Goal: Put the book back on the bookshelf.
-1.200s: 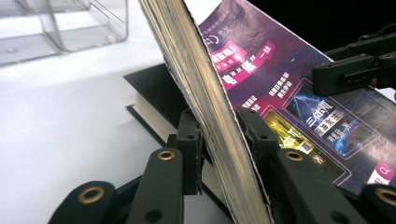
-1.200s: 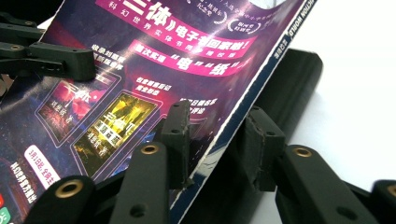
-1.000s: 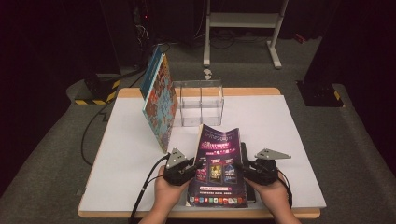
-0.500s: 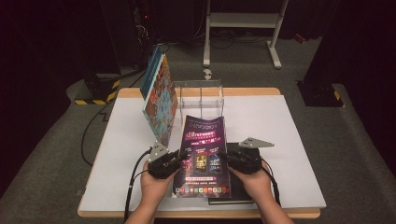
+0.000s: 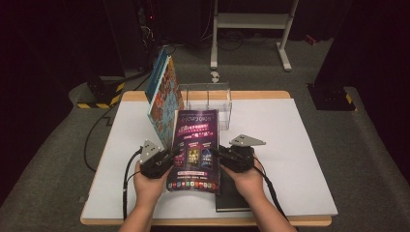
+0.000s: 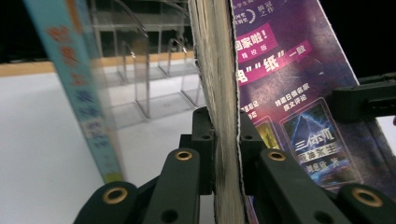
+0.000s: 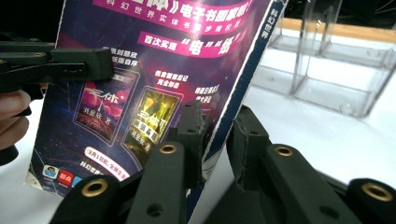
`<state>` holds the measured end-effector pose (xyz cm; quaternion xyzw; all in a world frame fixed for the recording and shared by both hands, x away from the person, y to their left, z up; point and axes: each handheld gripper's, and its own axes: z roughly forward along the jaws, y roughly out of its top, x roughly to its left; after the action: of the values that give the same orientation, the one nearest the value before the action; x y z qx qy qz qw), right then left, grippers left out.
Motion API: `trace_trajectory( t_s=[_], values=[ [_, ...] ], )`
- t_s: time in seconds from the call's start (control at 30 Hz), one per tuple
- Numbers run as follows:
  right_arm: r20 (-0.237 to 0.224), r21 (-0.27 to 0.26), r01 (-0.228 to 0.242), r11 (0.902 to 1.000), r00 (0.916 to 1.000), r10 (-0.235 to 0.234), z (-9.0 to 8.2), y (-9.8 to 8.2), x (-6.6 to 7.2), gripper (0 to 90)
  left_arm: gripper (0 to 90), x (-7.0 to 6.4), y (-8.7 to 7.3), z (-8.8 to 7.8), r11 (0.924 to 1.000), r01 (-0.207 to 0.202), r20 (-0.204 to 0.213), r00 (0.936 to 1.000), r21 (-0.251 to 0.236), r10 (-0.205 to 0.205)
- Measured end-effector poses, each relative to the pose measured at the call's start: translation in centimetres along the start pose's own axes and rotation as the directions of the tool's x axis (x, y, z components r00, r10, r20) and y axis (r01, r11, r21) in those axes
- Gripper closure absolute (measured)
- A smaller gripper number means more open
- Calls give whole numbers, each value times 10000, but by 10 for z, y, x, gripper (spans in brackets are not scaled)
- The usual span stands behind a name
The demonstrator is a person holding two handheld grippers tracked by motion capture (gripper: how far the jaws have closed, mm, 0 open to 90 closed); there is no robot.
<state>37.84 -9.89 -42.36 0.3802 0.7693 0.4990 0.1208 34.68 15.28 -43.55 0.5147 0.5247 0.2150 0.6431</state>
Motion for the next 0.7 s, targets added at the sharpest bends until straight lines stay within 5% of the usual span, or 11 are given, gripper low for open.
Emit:
trace_trajectory(
  t_s=[0.7],
  values=[
    [705, -991, 429, 9942, 9969, -360, 25, 14, 11, 776, 829, 4, 6, 15, 9931, -406, -158, 9991, -1101, 391]
  ],
)
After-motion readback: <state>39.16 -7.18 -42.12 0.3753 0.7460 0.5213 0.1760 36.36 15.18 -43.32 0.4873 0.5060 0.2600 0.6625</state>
